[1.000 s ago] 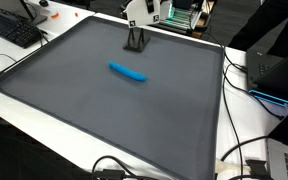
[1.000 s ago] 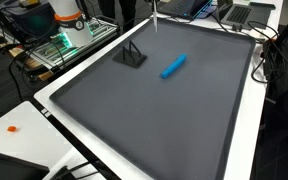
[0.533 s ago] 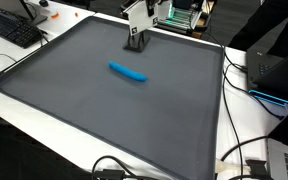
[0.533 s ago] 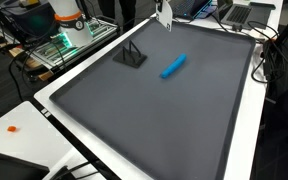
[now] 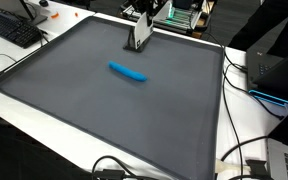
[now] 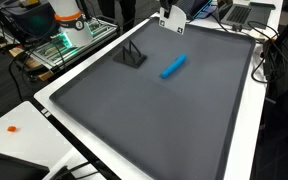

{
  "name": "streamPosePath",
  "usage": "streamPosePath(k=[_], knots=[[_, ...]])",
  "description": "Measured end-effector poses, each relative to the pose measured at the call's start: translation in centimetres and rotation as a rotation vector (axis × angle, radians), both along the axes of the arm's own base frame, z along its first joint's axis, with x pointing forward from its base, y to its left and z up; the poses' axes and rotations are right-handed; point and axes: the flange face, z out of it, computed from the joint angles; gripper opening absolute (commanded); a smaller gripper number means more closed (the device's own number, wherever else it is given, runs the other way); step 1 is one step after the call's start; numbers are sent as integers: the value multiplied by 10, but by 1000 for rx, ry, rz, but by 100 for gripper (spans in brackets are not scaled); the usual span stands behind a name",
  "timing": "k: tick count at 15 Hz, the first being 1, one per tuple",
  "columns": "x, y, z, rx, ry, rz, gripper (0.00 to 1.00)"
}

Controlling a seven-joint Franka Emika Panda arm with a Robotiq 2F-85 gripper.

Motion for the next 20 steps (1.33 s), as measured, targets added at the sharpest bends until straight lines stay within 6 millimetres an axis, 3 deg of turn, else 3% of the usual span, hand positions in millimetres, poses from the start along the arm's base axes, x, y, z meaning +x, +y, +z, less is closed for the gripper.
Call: streamPosePath(k=[3,14,20], knots=[[10,11,-6,-16,-7,134,4],[14,13,-9,-14,-13,137,1],[32,18,-40,4,-69,133,1]])
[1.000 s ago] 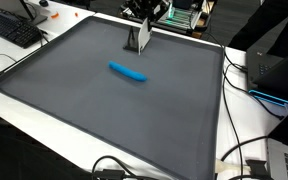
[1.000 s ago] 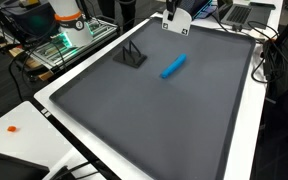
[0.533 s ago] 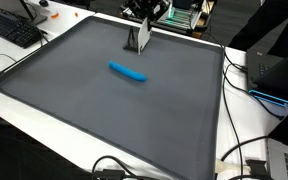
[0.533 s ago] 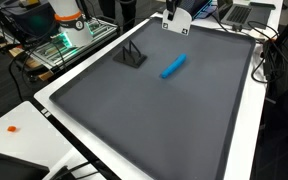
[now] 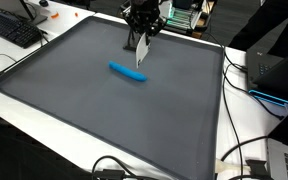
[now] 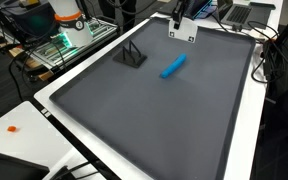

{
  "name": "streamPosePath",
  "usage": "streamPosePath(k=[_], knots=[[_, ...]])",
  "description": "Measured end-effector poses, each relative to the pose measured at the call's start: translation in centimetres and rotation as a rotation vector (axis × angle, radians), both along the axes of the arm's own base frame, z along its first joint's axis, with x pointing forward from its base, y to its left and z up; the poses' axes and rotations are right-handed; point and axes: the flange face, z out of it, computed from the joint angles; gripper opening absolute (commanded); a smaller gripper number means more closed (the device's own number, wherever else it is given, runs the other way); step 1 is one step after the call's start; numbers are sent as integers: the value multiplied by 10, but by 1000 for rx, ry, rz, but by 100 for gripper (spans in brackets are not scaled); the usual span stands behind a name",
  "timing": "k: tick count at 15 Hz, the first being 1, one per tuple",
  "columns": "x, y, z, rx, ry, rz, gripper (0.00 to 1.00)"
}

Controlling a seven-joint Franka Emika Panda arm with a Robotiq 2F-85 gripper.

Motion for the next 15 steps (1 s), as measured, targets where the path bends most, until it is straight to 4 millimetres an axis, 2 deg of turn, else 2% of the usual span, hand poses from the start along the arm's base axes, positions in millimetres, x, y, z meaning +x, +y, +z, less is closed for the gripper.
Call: streamPosePath(k=[5,15], knots=[[16,5,-24,5,-7,5,1],[33,7,-50,-44,-13,52,1]])
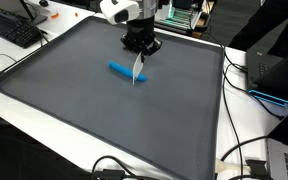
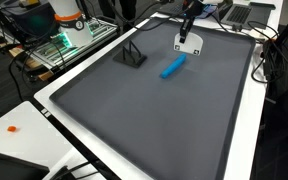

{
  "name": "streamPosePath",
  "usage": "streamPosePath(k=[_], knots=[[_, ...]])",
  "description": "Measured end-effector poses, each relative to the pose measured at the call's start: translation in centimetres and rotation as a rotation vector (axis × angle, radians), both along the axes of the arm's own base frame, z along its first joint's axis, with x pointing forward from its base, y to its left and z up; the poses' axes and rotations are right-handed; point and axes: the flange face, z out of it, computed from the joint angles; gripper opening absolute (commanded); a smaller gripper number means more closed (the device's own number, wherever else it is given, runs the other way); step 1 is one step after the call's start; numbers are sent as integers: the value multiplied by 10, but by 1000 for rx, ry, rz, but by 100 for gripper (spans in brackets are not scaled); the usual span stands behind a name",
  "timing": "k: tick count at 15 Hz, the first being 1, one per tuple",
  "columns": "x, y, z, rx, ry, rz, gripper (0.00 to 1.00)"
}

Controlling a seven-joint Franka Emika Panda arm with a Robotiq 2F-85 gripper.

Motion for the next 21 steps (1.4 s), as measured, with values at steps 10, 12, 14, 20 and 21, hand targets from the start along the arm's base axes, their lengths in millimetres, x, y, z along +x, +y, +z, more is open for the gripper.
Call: streamPosePath(k=[10,12,14,20,21], knots=[[6,4,-20,-26,-16,33,1],[7,4,-23,-25,-22,33,1],[8,3,-25,-25,-23,31,1],[9,0,-33,-23,-29,27,1],[9,0,-35,-24,-28,27,1]])
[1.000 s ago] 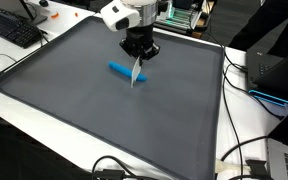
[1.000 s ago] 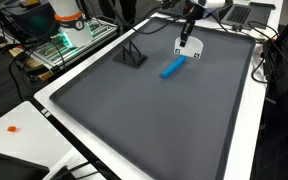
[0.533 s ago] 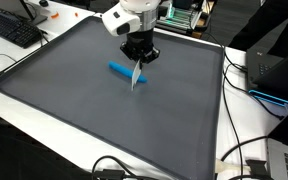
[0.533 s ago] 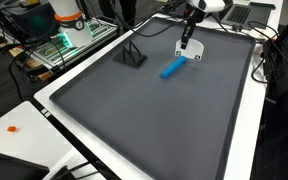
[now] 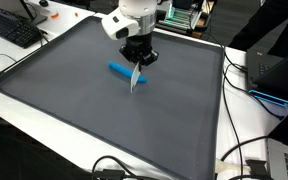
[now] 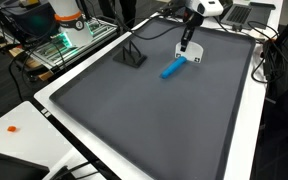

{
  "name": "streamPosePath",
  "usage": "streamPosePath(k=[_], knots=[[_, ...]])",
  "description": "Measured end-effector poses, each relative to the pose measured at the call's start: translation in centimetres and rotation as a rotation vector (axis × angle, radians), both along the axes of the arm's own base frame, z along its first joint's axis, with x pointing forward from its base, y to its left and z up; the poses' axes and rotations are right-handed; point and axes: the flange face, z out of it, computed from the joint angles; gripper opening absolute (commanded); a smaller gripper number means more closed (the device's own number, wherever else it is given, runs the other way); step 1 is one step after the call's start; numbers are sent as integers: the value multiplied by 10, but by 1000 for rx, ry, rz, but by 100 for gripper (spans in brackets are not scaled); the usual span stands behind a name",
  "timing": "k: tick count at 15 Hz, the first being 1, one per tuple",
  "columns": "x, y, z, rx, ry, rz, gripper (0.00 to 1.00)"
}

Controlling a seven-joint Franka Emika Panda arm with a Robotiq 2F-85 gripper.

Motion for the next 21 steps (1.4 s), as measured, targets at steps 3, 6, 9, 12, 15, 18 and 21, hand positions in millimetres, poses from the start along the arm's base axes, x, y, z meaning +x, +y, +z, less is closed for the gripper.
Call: streamPosePath(k=[3,6,9,12,15,18,21], knots=[[0,0,-5,-2,8,-1,1],[0,-1,-6,-3,12,-1,1],[-1,-1,-6,-4,15,-1,1],[-1,-1,-6,-5,20,-2,1],[-3,-1,-7,-6,37,-4,1],[-5,-2,-8,-4,57,-2,1],[-7,-2,-8,4,71,-3,1]])
